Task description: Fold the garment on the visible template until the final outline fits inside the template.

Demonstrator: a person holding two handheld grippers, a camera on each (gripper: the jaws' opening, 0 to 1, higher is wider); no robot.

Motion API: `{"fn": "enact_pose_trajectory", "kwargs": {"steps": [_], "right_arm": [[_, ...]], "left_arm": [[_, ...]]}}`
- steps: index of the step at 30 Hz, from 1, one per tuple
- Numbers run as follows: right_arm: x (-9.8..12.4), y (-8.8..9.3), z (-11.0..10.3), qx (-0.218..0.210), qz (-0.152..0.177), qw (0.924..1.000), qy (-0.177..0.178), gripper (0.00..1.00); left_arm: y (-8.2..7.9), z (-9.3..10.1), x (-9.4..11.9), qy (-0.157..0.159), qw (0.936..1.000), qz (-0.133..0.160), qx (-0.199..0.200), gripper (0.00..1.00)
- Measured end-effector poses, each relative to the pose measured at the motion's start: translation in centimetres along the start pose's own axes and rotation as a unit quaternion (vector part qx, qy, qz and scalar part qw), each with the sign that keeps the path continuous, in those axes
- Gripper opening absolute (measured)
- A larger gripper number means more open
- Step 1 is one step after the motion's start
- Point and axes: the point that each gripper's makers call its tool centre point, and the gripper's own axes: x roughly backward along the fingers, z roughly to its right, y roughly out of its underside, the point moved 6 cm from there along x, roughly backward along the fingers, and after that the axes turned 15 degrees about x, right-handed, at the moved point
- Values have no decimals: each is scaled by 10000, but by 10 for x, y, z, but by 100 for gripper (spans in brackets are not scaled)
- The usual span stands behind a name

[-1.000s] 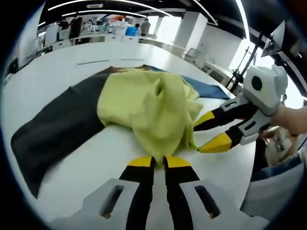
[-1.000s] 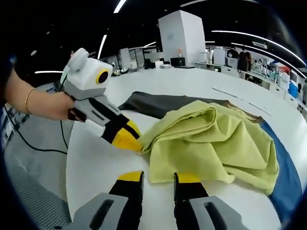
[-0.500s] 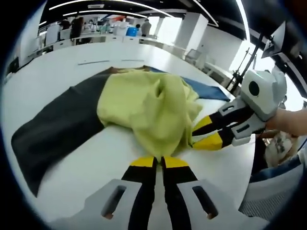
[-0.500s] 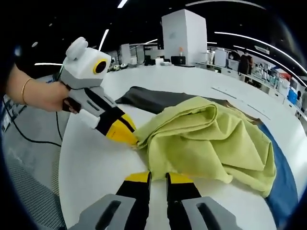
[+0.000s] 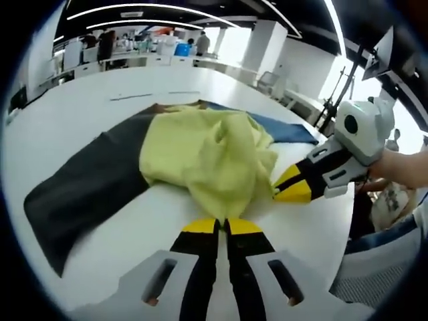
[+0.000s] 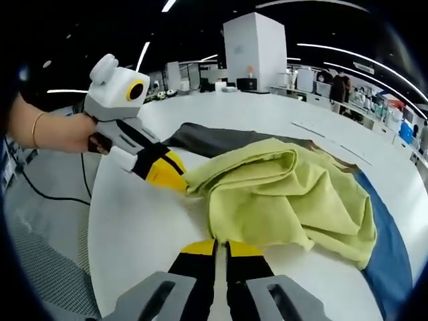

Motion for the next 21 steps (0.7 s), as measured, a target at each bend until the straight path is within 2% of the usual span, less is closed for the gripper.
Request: {"fn": "enact_pose_trajectory", "kwargs": {"steps": [10,12,21], "right_arm": [[37,7,5,27,-1,9998,211,0],[44,6,5,-32,55,9997,243,0],[64,11,3,-85,47,9994,336,0]], "left_arm": [[-5,5,17,-42,9998,173,-101,1],[-8,6,21,-104,9994,302,-113,1],[-14,17,37,-53,9985,449,-322,1]]}}
